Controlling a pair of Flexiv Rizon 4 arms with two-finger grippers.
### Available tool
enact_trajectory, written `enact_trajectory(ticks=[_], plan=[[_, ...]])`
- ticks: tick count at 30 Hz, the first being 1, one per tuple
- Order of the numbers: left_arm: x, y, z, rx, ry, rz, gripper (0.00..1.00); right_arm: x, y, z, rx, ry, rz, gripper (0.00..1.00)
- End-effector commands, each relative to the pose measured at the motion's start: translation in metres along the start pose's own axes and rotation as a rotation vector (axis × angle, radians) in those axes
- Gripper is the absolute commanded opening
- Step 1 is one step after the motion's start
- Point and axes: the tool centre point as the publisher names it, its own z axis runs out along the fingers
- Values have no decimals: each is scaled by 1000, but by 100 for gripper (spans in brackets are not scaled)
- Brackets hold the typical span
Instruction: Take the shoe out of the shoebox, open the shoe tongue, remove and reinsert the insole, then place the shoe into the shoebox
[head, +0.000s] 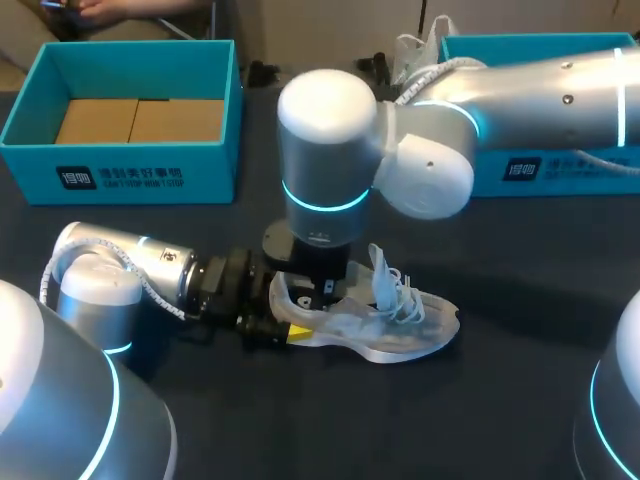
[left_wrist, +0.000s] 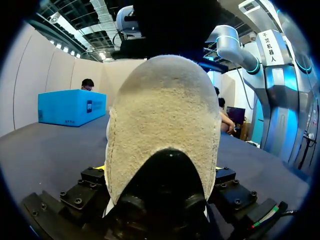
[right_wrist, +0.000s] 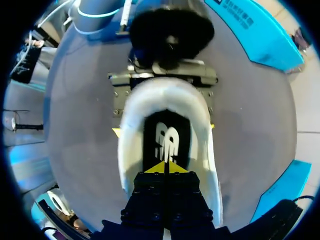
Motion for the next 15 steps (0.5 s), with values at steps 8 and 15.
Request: enact_trajectory(ticks=[8,15], plan=[[-1,0,0,-2,-1,0,0,-14,-39,-2,-6,9,82,0],[-1,0,0,-2,-1,0,0,-15,-41,2,14,27,67,0]])
